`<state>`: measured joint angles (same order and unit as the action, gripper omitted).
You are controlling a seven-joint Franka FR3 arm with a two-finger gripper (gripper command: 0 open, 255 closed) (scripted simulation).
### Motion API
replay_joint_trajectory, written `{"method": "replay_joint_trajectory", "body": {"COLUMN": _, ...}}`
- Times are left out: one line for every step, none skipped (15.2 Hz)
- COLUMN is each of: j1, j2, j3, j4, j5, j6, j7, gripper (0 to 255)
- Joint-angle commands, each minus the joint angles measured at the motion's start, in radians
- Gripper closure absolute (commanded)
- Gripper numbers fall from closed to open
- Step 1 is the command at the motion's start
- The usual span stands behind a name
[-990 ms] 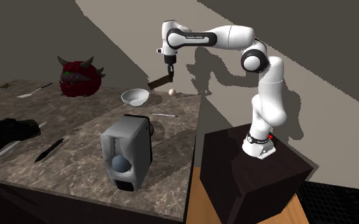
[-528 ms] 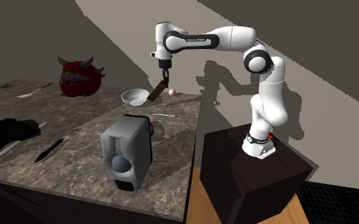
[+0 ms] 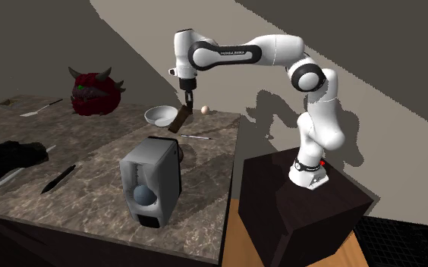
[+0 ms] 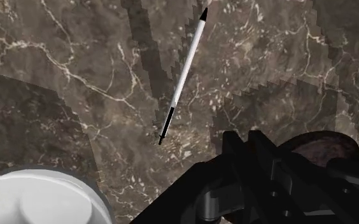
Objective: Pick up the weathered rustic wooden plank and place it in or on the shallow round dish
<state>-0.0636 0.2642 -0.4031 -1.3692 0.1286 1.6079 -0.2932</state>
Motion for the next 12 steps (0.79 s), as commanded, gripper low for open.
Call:
{"method": "replay_joint_trajectory", "body": {"j1": 0.021, "j2": 0.023, "j3": 0.015, "j4": 0.038, "j5": 0.005, "j6": -0.014, "j7": 0.041, "gripper": 255}}
{"method": "replay_joint_trajectory", "body": {"j1": 0.031, "j2": 0.037, "j3": 0.022, "j4": 0.058, "j5": 0.008, "j6": -0.019, "j7": 0.06, "gripper": 255}}
{"method": "replay_joint_trajectory", "body": {"j1": 0.041, "j2": 0.052, "j3": 0.029, "j4": 0.079, "j5": 0.012, "j6": -0.025, "j7": 0.079, "gripper": 255}}
{"method": "replay_joint_trajectory", "body": {"j1": 0.05, "j2": 0.069, "j3": 0.036, "j4": 0.103, "j5": 0.015, "j6": -0.031, "j7": 0.097, "gripper": 255}}
{"method": "replay_joint_trajectory", "body": {"j1": 0.059, "j2": 0.087, "j3": 0.042, "j4": 0.129, "j5": 0.019, "j6": -0.039, "j7": 0.116, "gripper": 255}}
{"method": "replay_joint_trajectory", "body": {"j1": 0.067, "j2": 0.107, "j3": 0.049, "j4": 0.157, "j5": 0.024, "j6": -0.047, "j7": 0.134, "gripper": 255}}
{"method": "replay_joint_trajectory", "body": {"j1": 0.075, "j2": 0.128, "j3": 0.055, "j4": 0.188, "j5": 0.028, "j6": -0.057, "j7": 0.152, "gripper": 255}}
{"method": "replay_joint_trajectory", "body": {"j1": 0.082, "j2": 0.151, "j3": 0.062, "j4": 0.222, "j5": 0.033, "j6": -0.067, "j7": 0.17, "gripper": 255}}
{"method": "replay_joint_trajectory", "body": {"j1": 0.089, "j2": 0.176, "j3": 0.068, "j4": 0.26, "j5": 0.038, "j6": -0.08, "j7": 0.188, "gripper": 255}}
{"method": "replay_joint_trajectory", "body": {"j1": 0.095, "j2": 0.203, "j3": 0.074, "j4": 0.301, "j5": 0.044, "j6": -0.094, "j7": 0.206, "gripper": 255}}
{"method": "replay_joint_trajectory", "body": {"j1": 0.101, "j2": 0.244, "j3": 0.083, "j4": 0.366, "j5": 0.052, "j6": -0.116, "j7": 0.23, "gripper": 255}}
{"method": "replay_joint_trajectory", "body": {"j1": 0.105, "j2": 0.236, "j3": 0.083, "j4": 0.339, "j5": 0.05, "j6": -0.097, "j7": 0.229, "gripper": 255}}
